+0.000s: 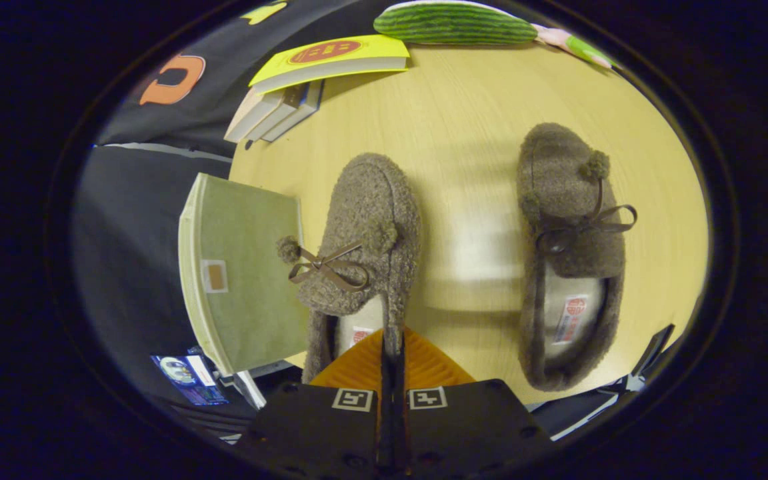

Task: Open the storage box then place both shoes into the box .Put the left shoe in first, then the right shoe, with the right side of both shoes facing outward in a uniform manner.

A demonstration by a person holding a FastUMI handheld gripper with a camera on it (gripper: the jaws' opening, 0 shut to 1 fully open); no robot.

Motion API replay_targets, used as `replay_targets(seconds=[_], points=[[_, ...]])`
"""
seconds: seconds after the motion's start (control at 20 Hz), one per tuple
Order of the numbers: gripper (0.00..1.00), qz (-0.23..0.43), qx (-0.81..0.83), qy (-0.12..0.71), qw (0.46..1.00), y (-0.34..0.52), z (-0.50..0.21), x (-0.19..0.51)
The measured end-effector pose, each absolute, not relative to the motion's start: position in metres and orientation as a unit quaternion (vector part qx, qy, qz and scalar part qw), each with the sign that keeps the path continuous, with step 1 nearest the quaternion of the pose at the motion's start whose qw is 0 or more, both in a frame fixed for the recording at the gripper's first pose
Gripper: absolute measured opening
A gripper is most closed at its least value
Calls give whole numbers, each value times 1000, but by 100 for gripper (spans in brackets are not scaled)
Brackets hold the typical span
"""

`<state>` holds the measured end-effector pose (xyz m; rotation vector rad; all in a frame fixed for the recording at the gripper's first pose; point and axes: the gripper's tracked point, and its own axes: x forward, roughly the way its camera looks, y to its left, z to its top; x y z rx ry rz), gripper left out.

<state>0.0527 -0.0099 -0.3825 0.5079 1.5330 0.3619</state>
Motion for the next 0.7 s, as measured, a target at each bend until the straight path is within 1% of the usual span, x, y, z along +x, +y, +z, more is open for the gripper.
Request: replay_targets(seconds=[0.2,0.45,0.6,0.7], points=[[6,183,238,638,709,7,-301,63],[6,218,227,571,758,65,-207,90],[6,241,238,564,753,120,-178,93],[6,242,233,570,750,151,-178,94]])
